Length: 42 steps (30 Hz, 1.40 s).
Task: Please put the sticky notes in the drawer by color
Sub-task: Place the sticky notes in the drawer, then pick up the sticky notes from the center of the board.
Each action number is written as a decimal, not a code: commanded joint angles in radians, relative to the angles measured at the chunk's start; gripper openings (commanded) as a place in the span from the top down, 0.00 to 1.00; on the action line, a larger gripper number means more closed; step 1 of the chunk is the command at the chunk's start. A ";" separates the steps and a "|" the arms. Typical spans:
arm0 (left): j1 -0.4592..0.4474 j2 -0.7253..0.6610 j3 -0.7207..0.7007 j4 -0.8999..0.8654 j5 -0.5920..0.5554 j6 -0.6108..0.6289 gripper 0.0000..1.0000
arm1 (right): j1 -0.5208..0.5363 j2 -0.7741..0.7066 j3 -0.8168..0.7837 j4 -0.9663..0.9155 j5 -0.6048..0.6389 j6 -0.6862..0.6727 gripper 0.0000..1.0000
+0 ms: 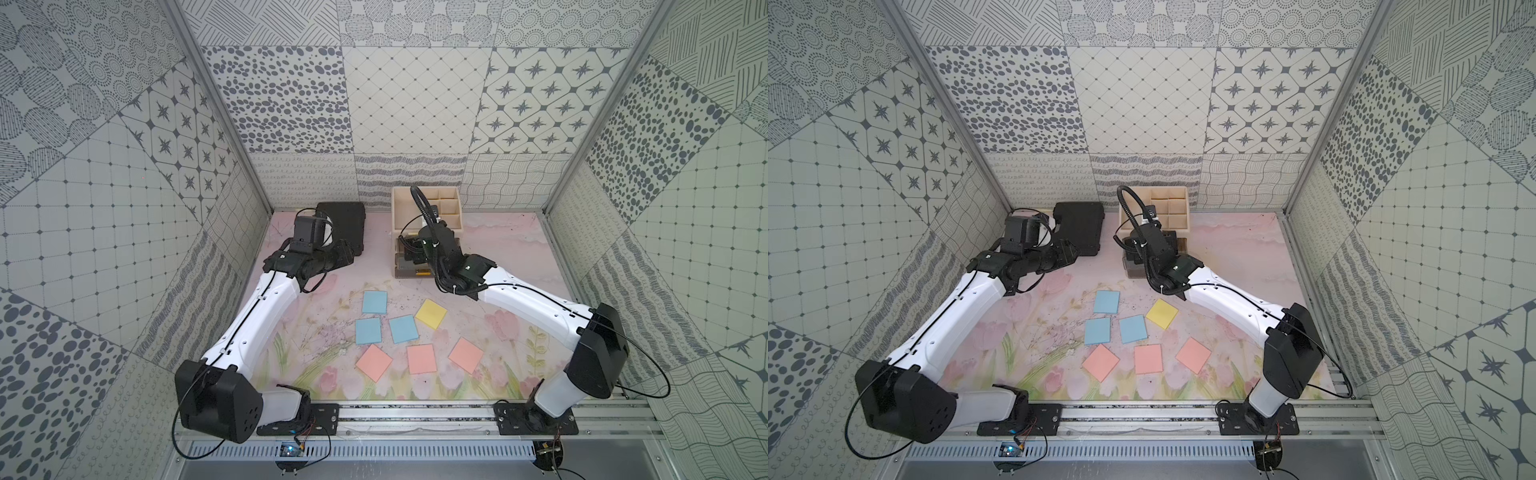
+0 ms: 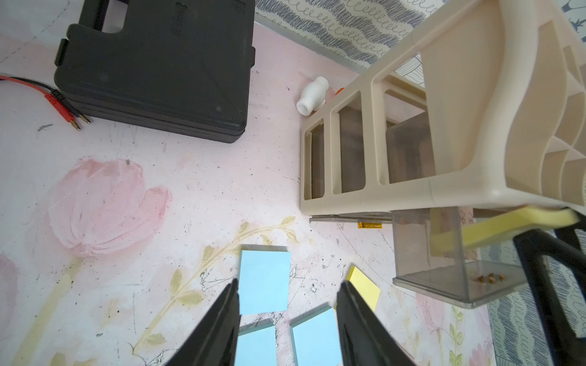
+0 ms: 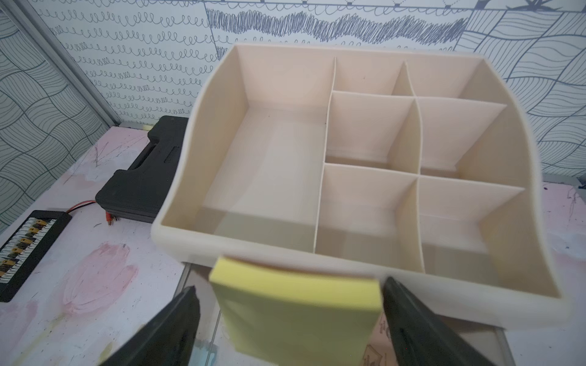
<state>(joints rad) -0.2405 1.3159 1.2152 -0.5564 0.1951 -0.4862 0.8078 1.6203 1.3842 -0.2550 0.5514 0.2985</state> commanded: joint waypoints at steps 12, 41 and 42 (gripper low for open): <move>0.004 -0.013 -0.006 0.021 -0.007 0.020 0.47 | -0.004 -0.040 -0.027 0.013 0.023 0.000 0.03; 0.006 -0.050 -0.026 0.039 0.015 -0.003 0.47 | 0.001 -0.523 -0.267 -0.430 -0.058 0.415 0.31; 0.005 -0.051 -0.028 0.041 0.018 -0.005 0.47 | 0.001 -0.524 -0.304 -0.438 -0.098 0.466 0.25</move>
<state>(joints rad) -0.2405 1.2793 1.1919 -0.5415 0.1997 -0.4889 0.8074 1.1141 1.1431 -0.5953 0.5304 0.5880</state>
